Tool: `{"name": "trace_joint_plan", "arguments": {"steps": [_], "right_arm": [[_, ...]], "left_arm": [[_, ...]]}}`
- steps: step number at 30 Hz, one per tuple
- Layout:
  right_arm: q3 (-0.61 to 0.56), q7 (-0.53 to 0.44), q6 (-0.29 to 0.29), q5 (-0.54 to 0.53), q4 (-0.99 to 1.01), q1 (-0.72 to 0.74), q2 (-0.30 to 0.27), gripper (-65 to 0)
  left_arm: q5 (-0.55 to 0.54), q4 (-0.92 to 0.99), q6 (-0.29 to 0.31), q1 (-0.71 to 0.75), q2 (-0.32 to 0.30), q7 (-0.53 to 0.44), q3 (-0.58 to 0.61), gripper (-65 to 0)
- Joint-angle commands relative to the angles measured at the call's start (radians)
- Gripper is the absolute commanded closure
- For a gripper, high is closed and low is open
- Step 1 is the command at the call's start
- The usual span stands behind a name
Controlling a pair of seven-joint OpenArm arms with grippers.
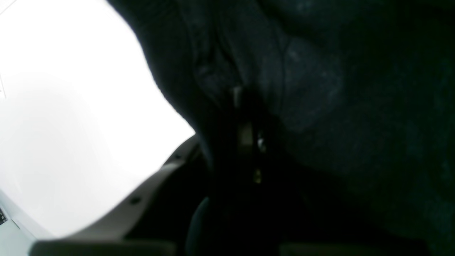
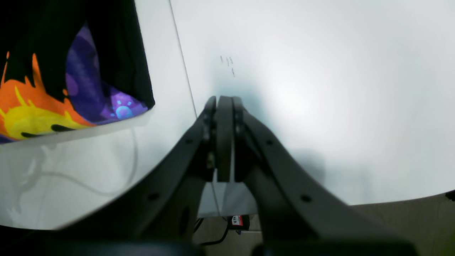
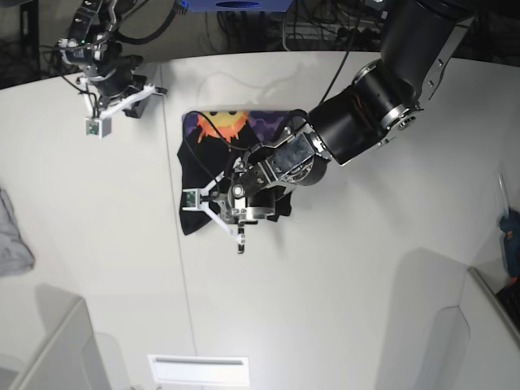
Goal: Fold the T-shirt properly
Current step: 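Drag the shirt with the left gripper and flatten it on the table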
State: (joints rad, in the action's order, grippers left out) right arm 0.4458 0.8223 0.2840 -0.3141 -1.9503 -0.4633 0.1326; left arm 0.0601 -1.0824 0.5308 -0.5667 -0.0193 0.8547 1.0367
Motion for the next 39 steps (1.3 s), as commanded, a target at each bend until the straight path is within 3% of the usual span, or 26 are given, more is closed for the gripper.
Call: {"name": "trace_joint_plan", "arguments": {"steps": [1, 4, 10, 16, 28, 29, 34, 39], "right_arm": [[0.005, -0.019, -0.001, -0.009, -0.016, 0.002, -0.004, 0.0], [0.005, -0.019, -0.001, -0.009, -0.016, 0.002, -0.004, 0.0], [0.003, -0.021, -0.001, -0.009, -0.016, 0.002, -0.004, 0.0], [0.002, -0.021, -0.001, -0.01, -0.016, 0.004, -0.004, 0.0], [0.003, -0.021, -0.001, -0.01, -0.016, 0.004, -0.004, 0.0], [0.003, -0.021, -0.001, -0.01, -0.016, 0.004, -0.004, 0.0], [0.002, -0.021, -0.001, -0.01, -0.016, 0.002, -0.004, 0.0], [0.0, -0.021, -0.001, -0.01, -0.016, 0.002, -0.004, 0.0]], "left_arm": [[-0.049, 0.048, 0.044, 0.043, -0.015, 0.025, 0.014, 0.0], [-0.049, 0.049, 0.044, 0.063, -0.015, 0.027, 0.004, 0.0], [-0.038, 0.104, 0.044, 0.098, 0.023, 0.057, -0.134, 0.0], [-0.036, 0.103, 0.044, 0.093, 0.023, 0.061, -0.062, 0.0], [-0.035, 0.103, 0.044, 0.072, 0.023, 0.062, -0.06, 0.0], [-0.036, 0.103, 0.044, 0.063, 0.023, 0.062, -0.06, -2.0], [-0.035, 0.103, 0.044, 0.029, 0.025, 0.062, -0.06, -30.3], [-0.035, 0.103, 0.044, -0.014, 0.025, 0.062, -0.06, -45.1]]}}
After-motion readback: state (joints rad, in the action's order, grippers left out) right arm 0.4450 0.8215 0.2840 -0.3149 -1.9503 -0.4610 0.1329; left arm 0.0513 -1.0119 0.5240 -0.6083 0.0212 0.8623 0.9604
